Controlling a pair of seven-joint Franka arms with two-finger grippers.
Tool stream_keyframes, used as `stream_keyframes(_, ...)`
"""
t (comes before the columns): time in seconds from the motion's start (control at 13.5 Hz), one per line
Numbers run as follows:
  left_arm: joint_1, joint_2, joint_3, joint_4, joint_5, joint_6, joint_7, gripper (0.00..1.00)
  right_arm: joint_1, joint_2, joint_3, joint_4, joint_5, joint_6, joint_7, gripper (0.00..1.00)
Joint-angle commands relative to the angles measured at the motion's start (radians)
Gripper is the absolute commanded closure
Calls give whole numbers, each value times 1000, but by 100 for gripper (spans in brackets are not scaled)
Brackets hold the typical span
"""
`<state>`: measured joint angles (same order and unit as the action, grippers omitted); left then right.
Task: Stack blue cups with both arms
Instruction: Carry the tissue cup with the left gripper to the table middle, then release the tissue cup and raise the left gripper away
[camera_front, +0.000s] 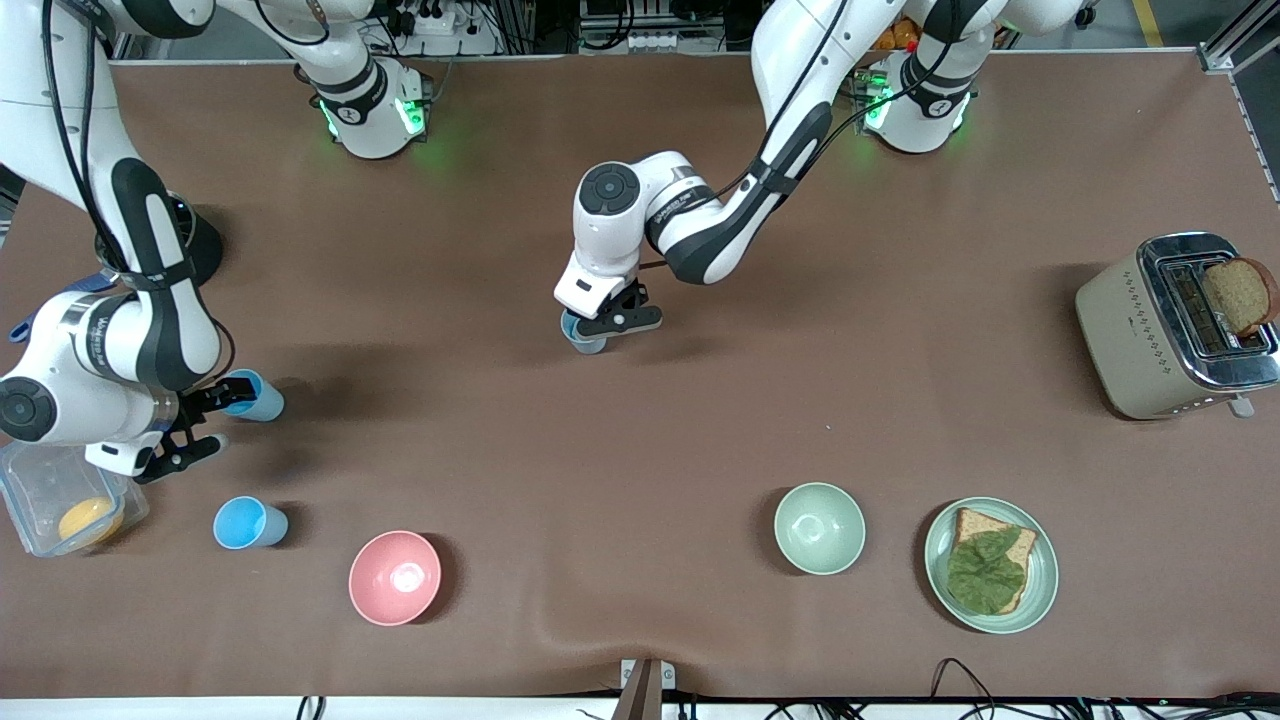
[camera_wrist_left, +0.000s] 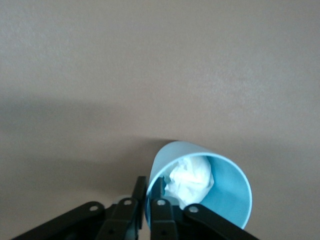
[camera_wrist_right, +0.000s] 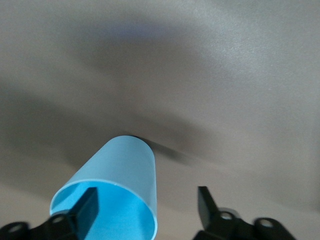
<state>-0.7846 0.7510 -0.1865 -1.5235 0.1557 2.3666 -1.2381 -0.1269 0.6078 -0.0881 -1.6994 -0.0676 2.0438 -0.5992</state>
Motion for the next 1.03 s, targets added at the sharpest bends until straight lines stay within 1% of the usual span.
stream_keyframes(0.0, 1, -50, 10, 32, 48, -94, -24, 0, 0, -5, 2, -19, -8, 10, -11, 100)
stream_keyframes(0.22, 19, -181, 4, 25, 42, -170, -24, 0, 0, -7, 2, -22, -8, 7, -11, 100)
stream_keyframes(0.3, 19, -230, 5, 28, 41, -223, -18, 0, 0, -8, 2, -22, -8, -2, -10, 100)
stream_keyframes(0.37, 24, -277, 7, 31, 50, -274, -9, 0, -2, -19, 4, -19, -1, -31, -5, 100)
stream_keyframes(0.44, 50, -327, 7, 29, 51, -315, 9, 0, -3, -28, 7, -8, 3, -80, -7, 100)
stream_keyframes(0.66, 195, -451, 7, 26, 51, -433, 41, 0, 4, -88, 28, -3, 52, -189, -1, 100)
stream_keyframes(0.81, 307, -508, 7, 26, 53, -478, 122, 0, 7, -115, 47, 12, 89, -269, -8, 100)
stream_keyframes(0.89, 362, -533, 6, 25, 53, -490, 185, 0, 12, -141, 80, 18, 91, -298, -10, 100)
stream_keyframes(0.96, 430, -553, 4, 26, 45, -495, 301, 0, 26, -179, 112, 20, 89, -333, 4, 100)
